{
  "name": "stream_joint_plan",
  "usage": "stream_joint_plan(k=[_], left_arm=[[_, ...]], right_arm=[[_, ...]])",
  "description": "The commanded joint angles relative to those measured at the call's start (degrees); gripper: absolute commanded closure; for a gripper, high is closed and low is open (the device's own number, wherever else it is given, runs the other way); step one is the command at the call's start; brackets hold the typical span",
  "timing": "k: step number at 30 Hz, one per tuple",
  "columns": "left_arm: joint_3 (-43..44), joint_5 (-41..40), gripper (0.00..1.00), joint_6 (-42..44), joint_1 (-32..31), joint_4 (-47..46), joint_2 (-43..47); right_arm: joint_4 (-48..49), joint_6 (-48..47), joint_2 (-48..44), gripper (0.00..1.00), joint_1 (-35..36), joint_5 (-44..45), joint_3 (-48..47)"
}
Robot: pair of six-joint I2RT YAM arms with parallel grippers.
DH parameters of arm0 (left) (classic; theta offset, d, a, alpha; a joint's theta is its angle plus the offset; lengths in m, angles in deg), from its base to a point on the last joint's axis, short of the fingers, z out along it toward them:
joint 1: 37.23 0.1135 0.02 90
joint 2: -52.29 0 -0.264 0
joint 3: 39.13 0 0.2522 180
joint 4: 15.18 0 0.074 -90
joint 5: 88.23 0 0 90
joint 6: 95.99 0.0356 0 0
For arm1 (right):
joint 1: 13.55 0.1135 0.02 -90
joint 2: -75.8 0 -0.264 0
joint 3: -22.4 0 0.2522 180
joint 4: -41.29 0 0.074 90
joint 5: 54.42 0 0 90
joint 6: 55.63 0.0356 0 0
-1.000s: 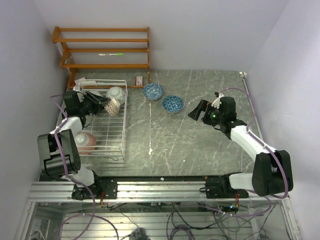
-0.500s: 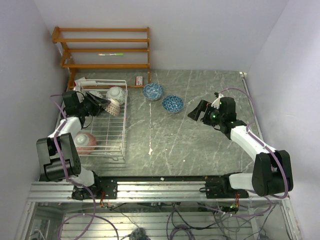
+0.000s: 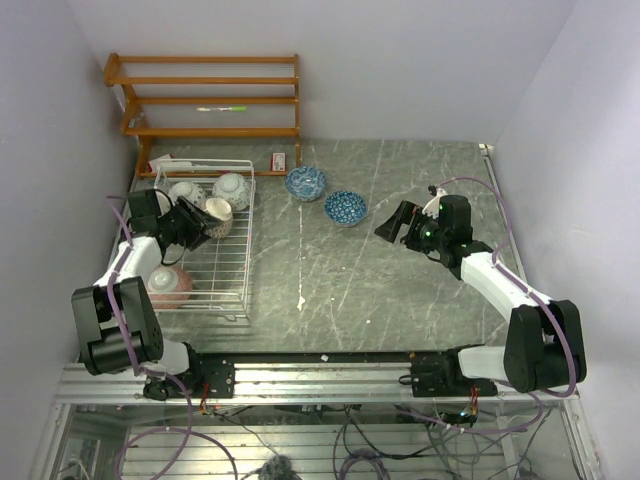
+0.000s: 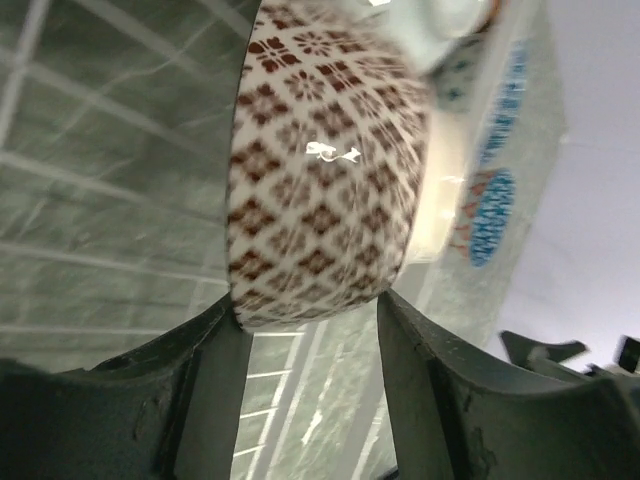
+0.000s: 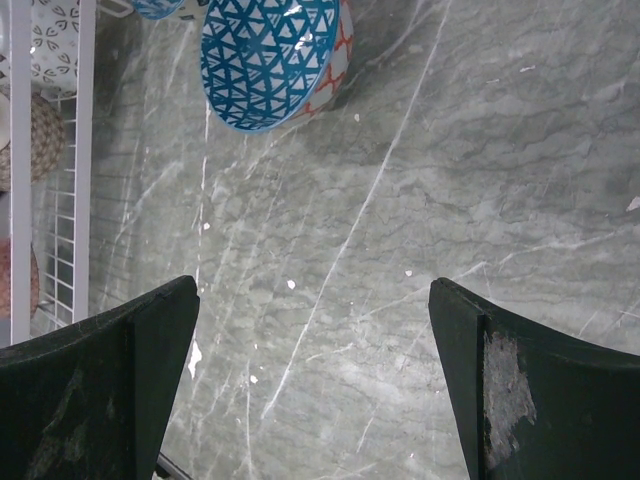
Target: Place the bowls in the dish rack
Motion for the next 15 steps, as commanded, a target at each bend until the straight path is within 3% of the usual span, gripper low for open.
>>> stream_joint_plan(k=[1, 10, 15], left_arm=[[-3.0, -10.0, 0.39, 4.7, 0.3, 12.1, -2.6], [-3.6, -10.1, 0.37, 4.7, 0.3, 11.5, -2.8], [-2.7, -10.9, 0.22, 5.5, 0.4, 13.4, -0.1]], right_arm=[[1.5, 0.4, 0.4, 0.00, -0.4, -1.1, 0.2], [1.4, 0.2, 0.3, 0.00, -0.4, -1.1, 0.3], [1.4, 0.0, 0.3, 0.00, -0.4, -1.0, 0.5]])
